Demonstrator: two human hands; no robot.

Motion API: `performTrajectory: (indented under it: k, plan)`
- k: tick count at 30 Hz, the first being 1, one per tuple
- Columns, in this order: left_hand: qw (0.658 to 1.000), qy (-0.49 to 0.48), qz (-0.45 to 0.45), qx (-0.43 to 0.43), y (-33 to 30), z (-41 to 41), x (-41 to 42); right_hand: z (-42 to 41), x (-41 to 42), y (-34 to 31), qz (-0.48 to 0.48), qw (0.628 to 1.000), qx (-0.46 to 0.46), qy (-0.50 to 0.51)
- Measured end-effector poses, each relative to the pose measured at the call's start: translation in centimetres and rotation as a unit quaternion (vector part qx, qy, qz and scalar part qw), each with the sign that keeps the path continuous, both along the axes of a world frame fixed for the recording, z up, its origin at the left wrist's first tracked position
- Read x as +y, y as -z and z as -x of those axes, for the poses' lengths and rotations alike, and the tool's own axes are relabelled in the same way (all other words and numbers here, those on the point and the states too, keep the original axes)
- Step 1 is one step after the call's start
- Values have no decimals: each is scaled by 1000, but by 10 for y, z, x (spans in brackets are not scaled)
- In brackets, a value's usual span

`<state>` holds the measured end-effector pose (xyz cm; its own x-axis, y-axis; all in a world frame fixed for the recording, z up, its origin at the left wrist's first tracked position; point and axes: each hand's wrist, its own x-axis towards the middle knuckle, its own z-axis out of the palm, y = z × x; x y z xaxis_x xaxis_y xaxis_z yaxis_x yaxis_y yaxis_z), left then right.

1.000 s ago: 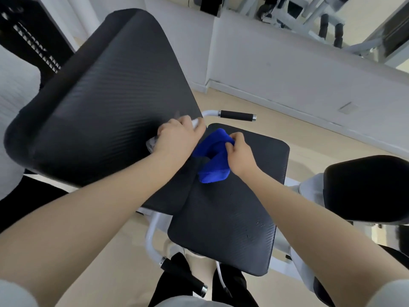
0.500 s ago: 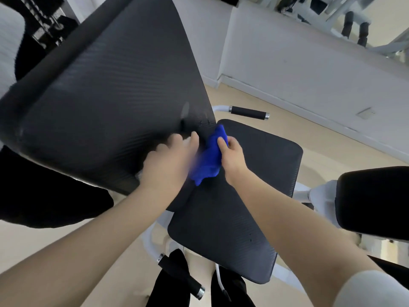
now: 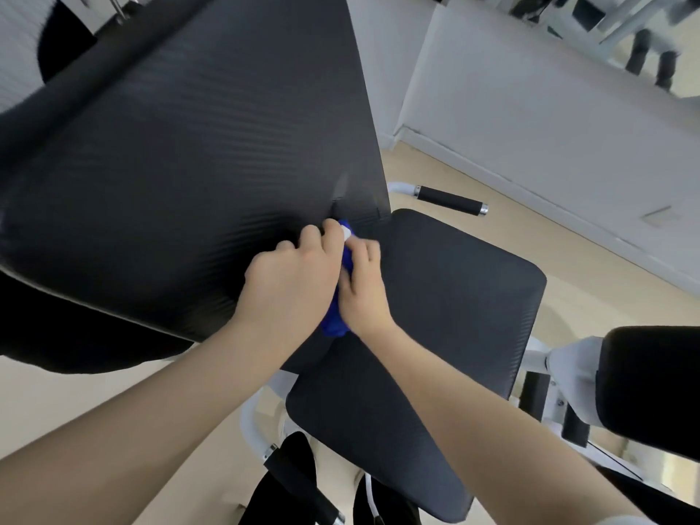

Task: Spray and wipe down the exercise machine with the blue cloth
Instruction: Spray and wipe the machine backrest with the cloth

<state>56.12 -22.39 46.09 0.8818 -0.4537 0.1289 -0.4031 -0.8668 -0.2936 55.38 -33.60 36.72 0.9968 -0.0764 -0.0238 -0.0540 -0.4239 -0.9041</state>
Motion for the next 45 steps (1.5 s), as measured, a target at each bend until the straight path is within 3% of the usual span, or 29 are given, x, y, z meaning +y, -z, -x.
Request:
performTrajectory:
  k: [5, 9, 11, 15, 22, 25, 27, 31, 35, 38, 40, 42, 45]
  plan:
    - [999, -3, -13, -44, 7, 2, -7, -91, -31, -26, 30, 984, 12, 174]
    - [999, -8, 22, -48, 20, -10, -19, -119, -39, -5, 56, 973, 54, 217]
    - [999, 0, 12, -32, 24, -11, -23, -85, -26, 14, 42, 978, 19, 202]
    - [999, 39, -1, -12, 31, -2, -29, -16, -13, 37, 22, 995, 35, 89]
    - [1000, 19, -11, -12, 40, -10, -30, -130, -73, 33, -28, 964, 132, 230]
    - [999, 16, -38, 3, 45, -3, -31, -106, -63, 41, 4, 973, 133, 188]
    - [999, 35, -13, 14, 47, 0, -32, -69, -59, 57, -32, 972, 150, 178]
    - [998, 61, -11, 33, 45, 4, -36, -25, -57, 75, -119, 935, 284, 177]
    - [999, 37, 24, -11, 44, 1, -33, -66, -53, 39, -176, 947, 160, 217]
    - [999, 28, 37, -19, 48, 4, -32, -106, -67, 17, -159, 966, 66, 192]
    - [999, 17, 41, 10, 48, 3, -31, -115, -71, 17, -112, 977, 51, 176]
    - [999, 16, 36, 27, 47, 3, -29, -106, -68, 35, -60, 978, 80, 183]
    - [996, 3, 27, 80, 47, 3, -27, -67, -60, 69, -50, 954, 220, 198]
